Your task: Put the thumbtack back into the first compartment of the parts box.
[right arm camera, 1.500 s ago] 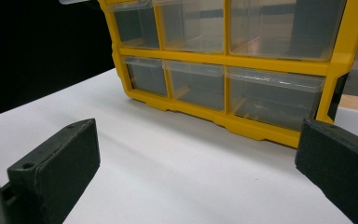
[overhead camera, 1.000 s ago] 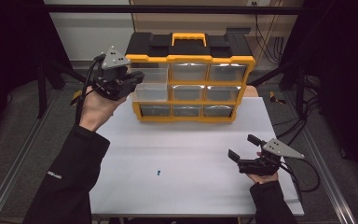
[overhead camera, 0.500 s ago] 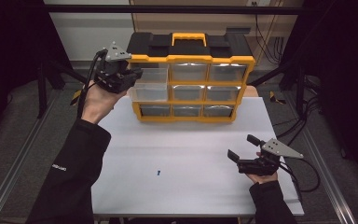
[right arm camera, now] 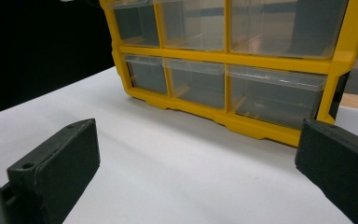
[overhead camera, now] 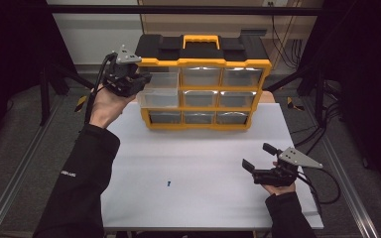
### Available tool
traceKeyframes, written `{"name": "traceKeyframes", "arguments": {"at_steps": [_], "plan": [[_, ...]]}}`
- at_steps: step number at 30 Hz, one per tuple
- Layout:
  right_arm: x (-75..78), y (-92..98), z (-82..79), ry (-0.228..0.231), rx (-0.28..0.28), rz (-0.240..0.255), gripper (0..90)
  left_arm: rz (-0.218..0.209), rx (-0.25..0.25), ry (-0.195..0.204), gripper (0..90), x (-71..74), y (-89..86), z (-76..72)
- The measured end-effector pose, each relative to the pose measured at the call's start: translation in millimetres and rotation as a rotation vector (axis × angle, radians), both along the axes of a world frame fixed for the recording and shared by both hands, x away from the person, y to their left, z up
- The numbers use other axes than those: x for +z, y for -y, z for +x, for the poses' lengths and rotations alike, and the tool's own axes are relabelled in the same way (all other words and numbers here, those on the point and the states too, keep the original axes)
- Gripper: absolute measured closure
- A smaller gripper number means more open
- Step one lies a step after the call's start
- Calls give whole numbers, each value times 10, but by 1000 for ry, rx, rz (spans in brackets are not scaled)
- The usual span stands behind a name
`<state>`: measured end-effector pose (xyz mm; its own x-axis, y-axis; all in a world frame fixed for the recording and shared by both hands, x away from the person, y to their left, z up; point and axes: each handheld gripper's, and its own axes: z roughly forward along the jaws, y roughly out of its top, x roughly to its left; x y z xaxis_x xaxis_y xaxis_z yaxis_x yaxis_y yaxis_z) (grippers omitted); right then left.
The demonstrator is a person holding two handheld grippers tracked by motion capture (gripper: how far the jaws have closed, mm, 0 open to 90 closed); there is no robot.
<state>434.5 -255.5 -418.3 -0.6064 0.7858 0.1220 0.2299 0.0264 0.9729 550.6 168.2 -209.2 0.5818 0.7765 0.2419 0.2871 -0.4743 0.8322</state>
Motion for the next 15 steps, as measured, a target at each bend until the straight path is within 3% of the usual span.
{"name": "traceKeyframes", "arguments": {"at_steps": [15], "plan": [[1, 0, -2, -1, 1, 1, 4, 22, 23, -23, 847, -99, -34, 80]]}}
